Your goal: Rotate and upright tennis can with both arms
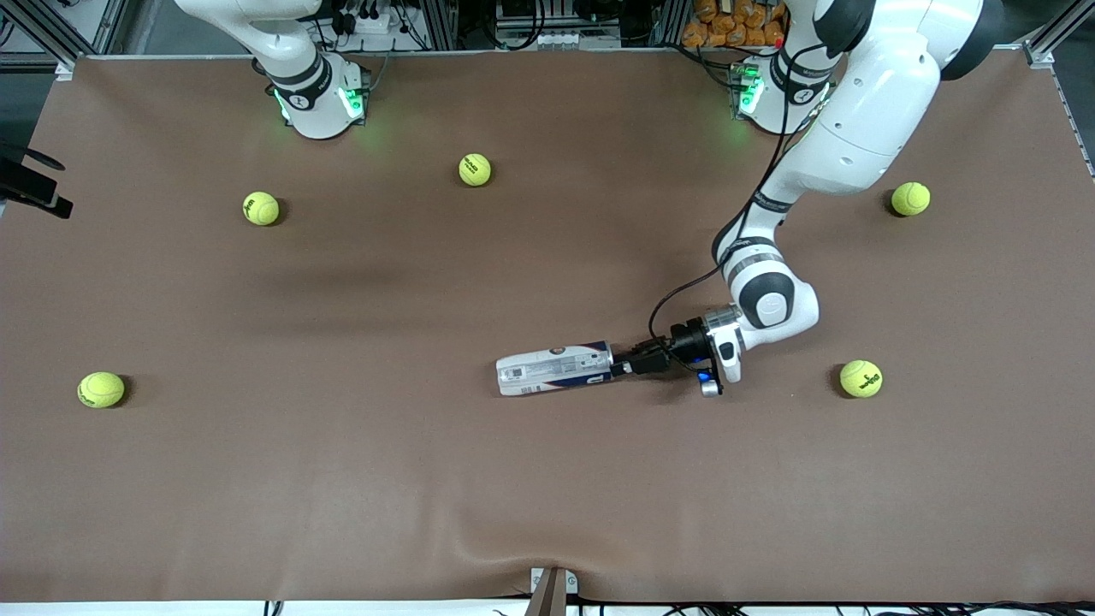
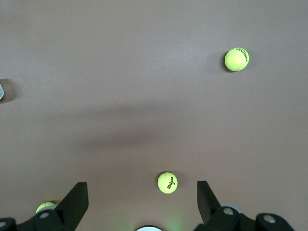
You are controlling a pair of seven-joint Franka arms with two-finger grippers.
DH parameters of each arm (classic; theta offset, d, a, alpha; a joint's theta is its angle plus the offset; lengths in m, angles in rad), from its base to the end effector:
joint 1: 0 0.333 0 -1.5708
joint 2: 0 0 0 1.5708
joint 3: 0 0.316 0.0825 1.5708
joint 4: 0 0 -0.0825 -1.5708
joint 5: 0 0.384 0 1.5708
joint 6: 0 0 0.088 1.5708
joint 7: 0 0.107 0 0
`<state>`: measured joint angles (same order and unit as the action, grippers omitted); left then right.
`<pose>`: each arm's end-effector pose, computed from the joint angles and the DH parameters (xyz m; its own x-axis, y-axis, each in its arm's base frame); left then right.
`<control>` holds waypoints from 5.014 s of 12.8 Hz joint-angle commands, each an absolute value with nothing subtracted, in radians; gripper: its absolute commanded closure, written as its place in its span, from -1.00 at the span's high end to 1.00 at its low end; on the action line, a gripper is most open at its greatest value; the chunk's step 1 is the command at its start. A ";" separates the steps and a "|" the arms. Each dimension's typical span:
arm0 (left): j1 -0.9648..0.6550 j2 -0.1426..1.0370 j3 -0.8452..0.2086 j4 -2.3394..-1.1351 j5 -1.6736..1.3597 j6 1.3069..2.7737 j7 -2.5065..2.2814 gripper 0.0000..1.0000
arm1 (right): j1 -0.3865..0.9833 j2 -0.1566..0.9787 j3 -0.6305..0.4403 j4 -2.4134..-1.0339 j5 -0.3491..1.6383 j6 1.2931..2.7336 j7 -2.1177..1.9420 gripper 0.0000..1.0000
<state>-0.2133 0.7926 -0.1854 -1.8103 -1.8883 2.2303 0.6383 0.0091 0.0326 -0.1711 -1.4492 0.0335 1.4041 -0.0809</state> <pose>0.5734 -0.2683 0.1090 0.8466 0.3391 -0.4103 0.4801 -0.1536 0.8637 0.5410 -0.0825 0.6492 0.9944 -0.0754 -0.0746 -0.0781 -0.9964 -0.0340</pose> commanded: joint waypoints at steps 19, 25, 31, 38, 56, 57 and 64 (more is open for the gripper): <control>-0.307 0.545 -0.176 -1.657 -1.119 2.356 -0.235 -1.00 | 0.100 0.031 -0.161 -1.460 -0.040 1.460 -0.071 1.00; -0.458 0.549 -0.184 -1.490 -0.424 2.350 -0.909 -1.00 | 0.072 0.025 -0.167 -1.457 -0.026 1.454 -0.069 1.00; -0.615 0.549 -0.175 -1.473 0.048 2.154 -1.141 -1.00 | 0.034 0.012 -0.169 -1.459 -0.021 1.414 -0.069 1.00; -0.693 0.595 -0.172 -1.454 0.209 2.059 -1.187 -0.93 | 0.029 0.005 -0.167 -1.466 -0.023 1.390 -0.075 1.00; -0.523 0.352 -0.176 -1.350 0.242 1.766 -1.074 1.00 | 0.025 -0.002 -0.163 -1.505 -0.014 1.417 -0.086 1.00; -0.490 0.333 -0.176 -1.350 0.226 1.746 -1.040 1.00 | 0.025 -0.002 -0.163 -1.505 -0.014 1.417 -0.086 1.00; -0.200 0.198 -0.183 -1.359 0.135 1.551 -0.656 1.00 | 0.032 0.002 -0.163 -1.505 -0.017 1.416 -0.084 1.00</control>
<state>-0.2745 0.2438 -0.1689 -1.3341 0.1588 1.6046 -0.7975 0.0338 0.0213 -0.1701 -1.4869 0.0010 1.4151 -0.0806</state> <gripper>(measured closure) 0.000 0.000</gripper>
